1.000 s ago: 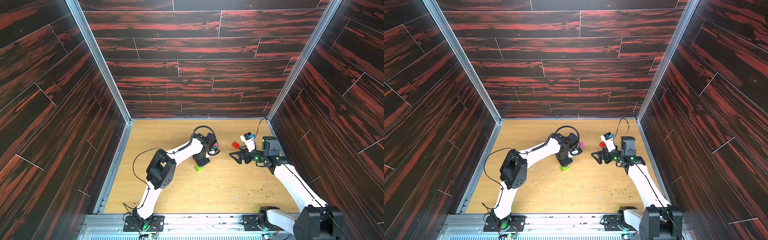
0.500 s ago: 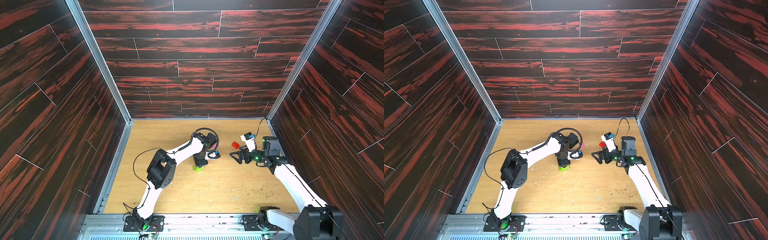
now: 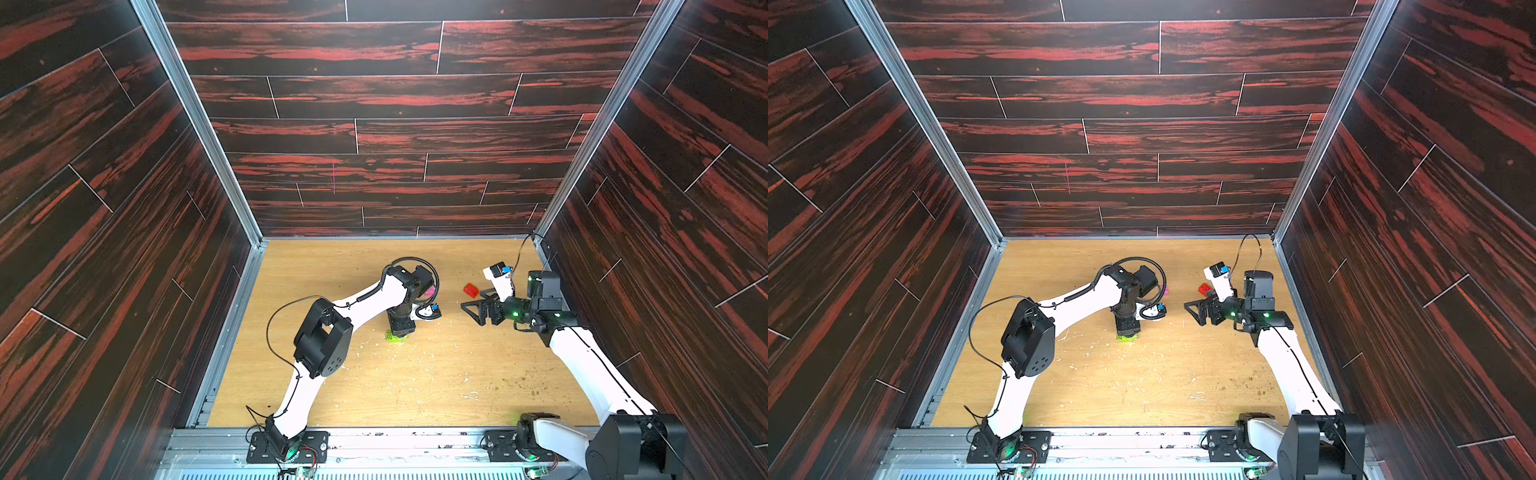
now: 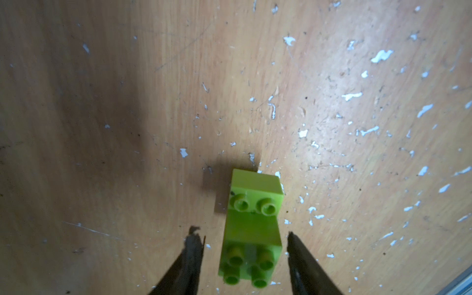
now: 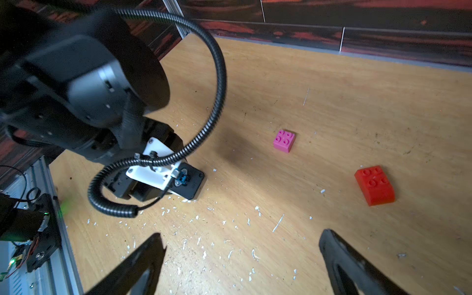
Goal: Assemble the letter s with lego
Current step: Assemble the lego brick with the lego brick, then pick up the lego brick from the center of the board.
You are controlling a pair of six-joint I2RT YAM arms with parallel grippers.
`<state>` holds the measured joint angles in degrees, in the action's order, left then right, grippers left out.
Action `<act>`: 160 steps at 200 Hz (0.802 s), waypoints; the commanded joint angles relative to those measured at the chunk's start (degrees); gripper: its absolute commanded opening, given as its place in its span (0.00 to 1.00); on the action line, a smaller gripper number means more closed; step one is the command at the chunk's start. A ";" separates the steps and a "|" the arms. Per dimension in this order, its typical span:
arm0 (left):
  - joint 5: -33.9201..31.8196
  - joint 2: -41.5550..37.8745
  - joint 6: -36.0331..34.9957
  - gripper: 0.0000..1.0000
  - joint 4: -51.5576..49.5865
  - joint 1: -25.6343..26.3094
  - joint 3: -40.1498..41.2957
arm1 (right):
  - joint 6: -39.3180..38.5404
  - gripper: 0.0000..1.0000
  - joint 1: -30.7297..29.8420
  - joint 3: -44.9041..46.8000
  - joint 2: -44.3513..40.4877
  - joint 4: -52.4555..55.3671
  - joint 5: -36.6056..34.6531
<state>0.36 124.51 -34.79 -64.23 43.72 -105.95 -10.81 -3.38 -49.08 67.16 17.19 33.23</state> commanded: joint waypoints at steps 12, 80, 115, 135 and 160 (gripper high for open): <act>-0.28 -4.27 -0.53 0.68 -0.51 -0.43 0.42 | -0.80 0.98 0.43 -2.93 1.13 0.76 -0.01; 2.78 -17.46 4.60 1.00 1.97 -4.65 7.72 | -2.86 0.98 -1.25 -9.67 13.53 -2.12 -2.47; 6.07 -26.70 9.57 1.00 8.35 -9.08 16.31 | 2.63 0.95 -7.00 -14.13 22.51 -5.49 -9.87; 9.09 -30.32 10.85 1.00 10.85 -11.39 20.87 | -0.44 0.90 -9.89 -19.19 29.60 -1.02 -9.80; 12.15 -33.86 12.68 1.00 14.35 -14.51 26.33 | -7.93 0.90 -12.15 -20.96 34.32 -2.14 -11.36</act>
<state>7.79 94.13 -24.84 -53.28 31.05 -83.59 -12.82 -13.96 -67.92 96.79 13.58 24.12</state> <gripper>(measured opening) 0.998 0.901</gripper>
